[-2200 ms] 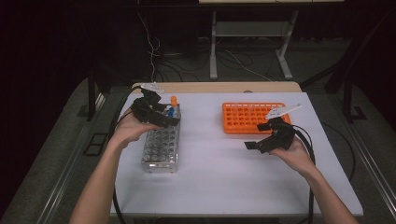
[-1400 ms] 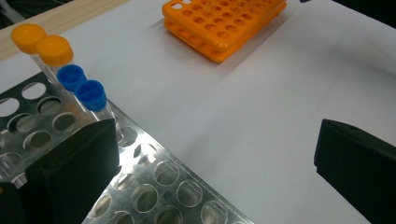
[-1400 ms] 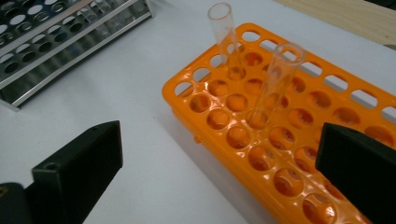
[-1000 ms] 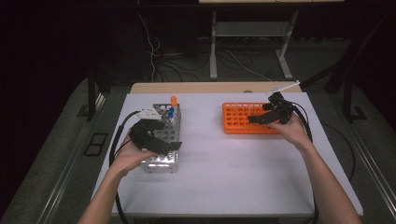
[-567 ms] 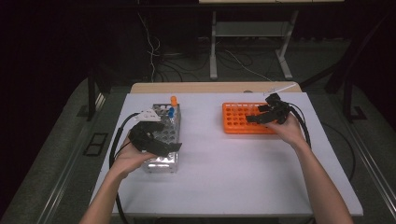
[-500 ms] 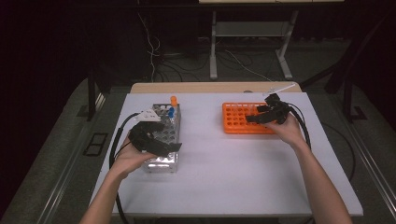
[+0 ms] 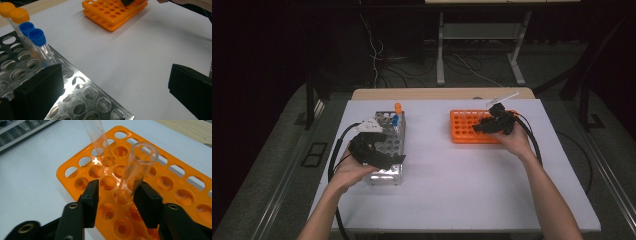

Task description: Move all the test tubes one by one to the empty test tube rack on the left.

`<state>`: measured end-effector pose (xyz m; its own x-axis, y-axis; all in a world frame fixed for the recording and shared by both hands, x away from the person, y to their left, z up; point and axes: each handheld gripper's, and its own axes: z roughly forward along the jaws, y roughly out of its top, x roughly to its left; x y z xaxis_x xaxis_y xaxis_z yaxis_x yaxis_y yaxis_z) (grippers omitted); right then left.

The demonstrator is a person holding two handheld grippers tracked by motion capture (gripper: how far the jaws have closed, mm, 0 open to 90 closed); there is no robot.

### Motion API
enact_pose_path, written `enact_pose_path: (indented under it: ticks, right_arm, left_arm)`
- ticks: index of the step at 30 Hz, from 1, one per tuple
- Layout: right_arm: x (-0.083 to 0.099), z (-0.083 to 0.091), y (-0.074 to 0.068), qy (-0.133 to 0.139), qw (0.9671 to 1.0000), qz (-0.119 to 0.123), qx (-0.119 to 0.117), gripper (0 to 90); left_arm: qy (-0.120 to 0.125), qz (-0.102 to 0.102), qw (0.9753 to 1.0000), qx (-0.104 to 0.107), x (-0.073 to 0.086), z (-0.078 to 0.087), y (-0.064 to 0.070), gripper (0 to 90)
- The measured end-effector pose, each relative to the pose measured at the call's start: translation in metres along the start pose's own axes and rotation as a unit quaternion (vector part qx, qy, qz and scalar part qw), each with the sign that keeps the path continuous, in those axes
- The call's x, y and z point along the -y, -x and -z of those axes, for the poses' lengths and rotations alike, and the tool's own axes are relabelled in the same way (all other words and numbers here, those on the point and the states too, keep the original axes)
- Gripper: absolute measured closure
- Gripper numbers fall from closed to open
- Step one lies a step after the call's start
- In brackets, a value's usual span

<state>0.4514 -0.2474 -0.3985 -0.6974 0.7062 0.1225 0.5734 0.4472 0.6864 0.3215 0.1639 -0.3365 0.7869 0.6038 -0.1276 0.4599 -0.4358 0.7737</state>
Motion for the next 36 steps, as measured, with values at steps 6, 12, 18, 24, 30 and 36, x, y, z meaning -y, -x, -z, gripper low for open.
enact_pose_path:
  ticks: [6, 12, 18, 24, 30, 36]
  right_arm:
    - [-0.001, -0.004, -0.004, 0.004, 0.9998, 0.011, 0.013, 63.2]
    - [-0.001, -0.006, -0.005, 0.007, 0.9994, 0.018, 0.029, 70.7]
    - [0.001, -0.005, -0.005, 0.013, 0.9990, 0.020, 0.038, 74.5]
    - [0.002, 0.000, -0.005, 0.017, 0.9991, 0.014, 0.037, 74.8]
    - [0.000, 0.010, -0.005, 0.029, 0.9988, 0.014, 0.037, 74.8]
    - [-0.001, 0.023, -0.003, 0.042, 0.9987, -0.002, 0.030, 74.8]
  left_arm:
    - [0.001, -0.002, 1.0000, 0.000, 0.001, 0.000, 0.000, 0.0]
    - [0.001, -0.001, 1.0000, 0.001, 0.002, 0.000, 0.000, 0.0]
    - [0.000, 0.000, 1.0000, 0.002, 0.003, -0.001, -0.001, 0.0]
    - [-0.002, -0.002, 1.0000, 0.003, 0.002, -0.003, 0.001, 0.0]
    - [-0.004, -0.003, 1.0000, 0.003, -0.001, -0.004, 0.002, 0.0]
    - [-0.007, -0.008, 0.9999, 0.005, -0.003, -0.005, 0.003, 0.0]
